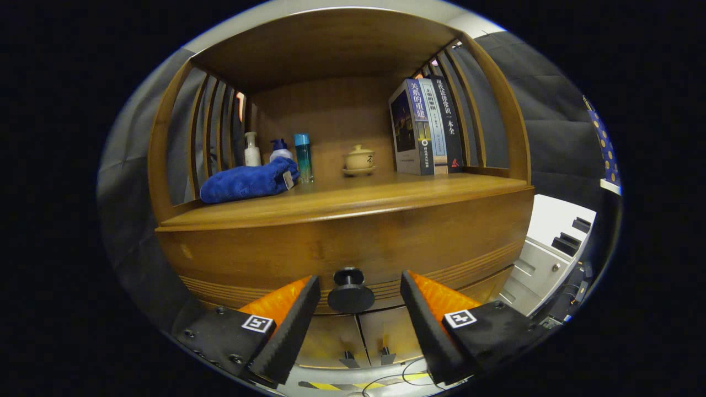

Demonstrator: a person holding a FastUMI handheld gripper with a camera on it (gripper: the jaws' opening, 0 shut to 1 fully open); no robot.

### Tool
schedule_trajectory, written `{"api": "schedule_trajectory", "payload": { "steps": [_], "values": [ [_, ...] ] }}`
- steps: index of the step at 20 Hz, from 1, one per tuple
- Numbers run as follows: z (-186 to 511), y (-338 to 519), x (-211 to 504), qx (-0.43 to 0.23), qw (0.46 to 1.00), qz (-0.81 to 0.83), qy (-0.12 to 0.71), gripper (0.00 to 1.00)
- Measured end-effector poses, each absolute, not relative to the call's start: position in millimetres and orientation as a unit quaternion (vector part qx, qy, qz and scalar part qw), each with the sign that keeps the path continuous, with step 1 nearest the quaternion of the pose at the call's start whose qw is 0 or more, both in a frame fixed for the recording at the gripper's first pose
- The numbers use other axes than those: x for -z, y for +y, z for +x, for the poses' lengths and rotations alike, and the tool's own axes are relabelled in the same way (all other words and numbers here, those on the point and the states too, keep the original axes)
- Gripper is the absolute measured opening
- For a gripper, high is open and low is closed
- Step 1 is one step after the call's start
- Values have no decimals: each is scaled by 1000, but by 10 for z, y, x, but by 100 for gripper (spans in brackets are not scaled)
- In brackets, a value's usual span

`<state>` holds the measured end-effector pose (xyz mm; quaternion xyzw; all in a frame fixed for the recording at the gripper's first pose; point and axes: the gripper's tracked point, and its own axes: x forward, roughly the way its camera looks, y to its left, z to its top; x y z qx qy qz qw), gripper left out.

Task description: Pull open the drawer, take out the items inside it, and place them on the countertop above the cabinet.

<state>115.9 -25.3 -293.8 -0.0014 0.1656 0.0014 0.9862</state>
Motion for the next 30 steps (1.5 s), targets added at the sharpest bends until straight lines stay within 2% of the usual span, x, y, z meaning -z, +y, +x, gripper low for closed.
{"api": "schedule_trajectory", "payload": {
  "steps": [6, 7, 11, 30],
  "values": [
    [1140, -202, 2970, -13, 983, 3, 183, 52],
    [1146, -207, 2987, -14, 982, 3, 188, 44],
    [1034, -209, 2970, -11, 979, -3, 201, 39],
    [-126, -346, 2856, 15, 977, -10, 212, 39]
  ]
}}
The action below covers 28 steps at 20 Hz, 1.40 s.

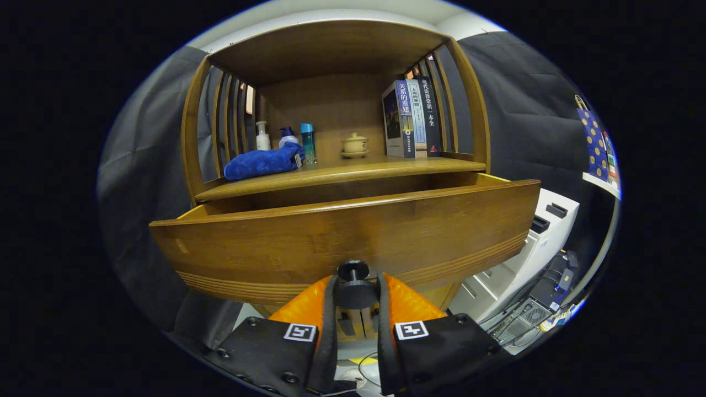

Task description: Pull open the drawer, take out the items inside it, and place them on the countertop above the cabinet.

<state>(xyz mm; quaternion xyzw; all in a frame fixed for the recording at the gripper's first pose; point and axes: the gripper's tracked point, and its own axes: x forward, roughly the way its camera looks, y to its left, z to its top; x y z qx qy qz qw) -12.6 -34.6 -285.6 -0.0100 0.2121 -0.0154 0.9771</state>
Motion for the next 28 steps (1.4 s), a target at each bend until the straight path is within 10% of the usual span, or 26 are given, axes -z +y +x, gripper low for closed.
{"api": "schedule_trajectory", "payload": {
  "steps": [8, 12, 15, 28],
  "values": [
    [-332, -375, 2862, 22, 977, -2, 210, 39],
    [-342, -387, 2729, 37, 976, -31, 212, 54],
    [-344, -359, 2442, 36, 979, -49, 193, 85],
    [532, -101, 1406, 25, 983, 13, 181, 99]
  ]
}}
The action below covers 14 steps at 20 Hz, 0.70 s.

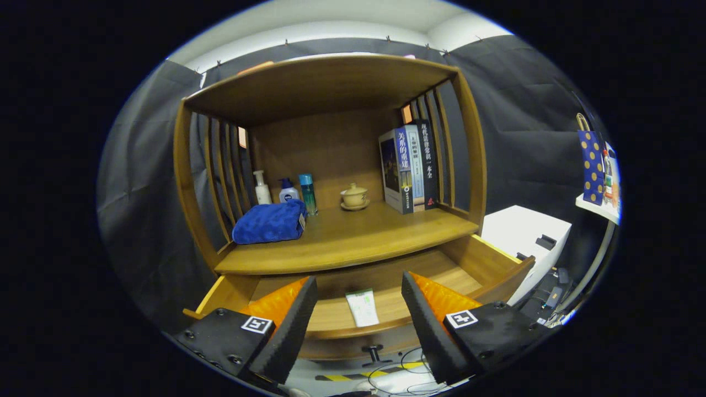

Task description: Pull open the drawer, take out the items inside it, and place them on the countertop above the cabinet.

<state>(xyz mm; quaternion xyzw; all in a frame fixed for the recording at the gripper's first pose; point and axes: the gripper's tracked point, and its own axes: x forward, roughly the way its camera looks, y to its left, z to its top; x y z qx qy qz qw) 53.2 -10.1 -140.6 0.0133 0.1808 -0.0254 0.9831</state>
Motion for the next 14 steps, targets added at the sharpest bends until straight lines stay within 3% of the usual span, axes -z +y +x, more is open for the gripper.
{"api": "schedule_trajectory", "payload": {
  "steps": [8, 14],
  "values": [
    [1262, -82, 1965, 14, 943, -42, 330, 99],
    [1374, -121, 2488, 6, 892, -70, 447, 99]
  ]
}}
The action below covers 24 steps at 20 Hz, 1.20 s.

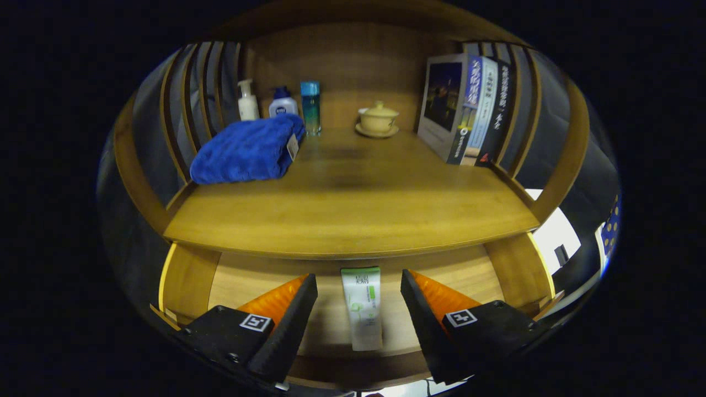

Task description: Pull open the drawer, take out the items inside it, and place them on the countertop above the cabinet.

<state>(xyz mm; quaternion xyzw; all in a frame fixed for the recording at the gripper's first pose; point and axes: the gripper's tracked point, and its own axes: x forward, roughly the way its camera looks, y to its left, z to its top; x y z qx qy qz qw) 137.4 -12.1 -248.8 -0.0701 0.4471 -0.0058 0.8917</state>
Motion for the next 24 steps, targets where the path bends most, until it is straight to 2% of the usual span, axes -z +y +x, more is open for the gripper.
{"api": "schedule_trajectory", "payload": {
  "steps": [8, 13, 14, 15, 16, 18, 19, 23, 24],
  "values": [
    [1296, -268, 3110, 25, 822, -74, 564, 98],
    [1163, -352, 3255, 39, 794, -70, 603, 74],
    [1176, -347, 3217, 38, 794, -65, 604, 69],
    [1192, -344, 3186, 38, 793, -60, 605, 60],
    [1188, -340, 3152, 39, 790, -55, 609, 60],
    [1244, -322, 3023, 45, 797, -40, 602, 50],
    [1285, -312, 2931, 49, 801, -33, 596, 41],
    [1428, -211, 2436, 45, 811, -21, 583, 40],
    [1277, -251, 2549, 41, 814, -21, 579, 40]
  ]
}}
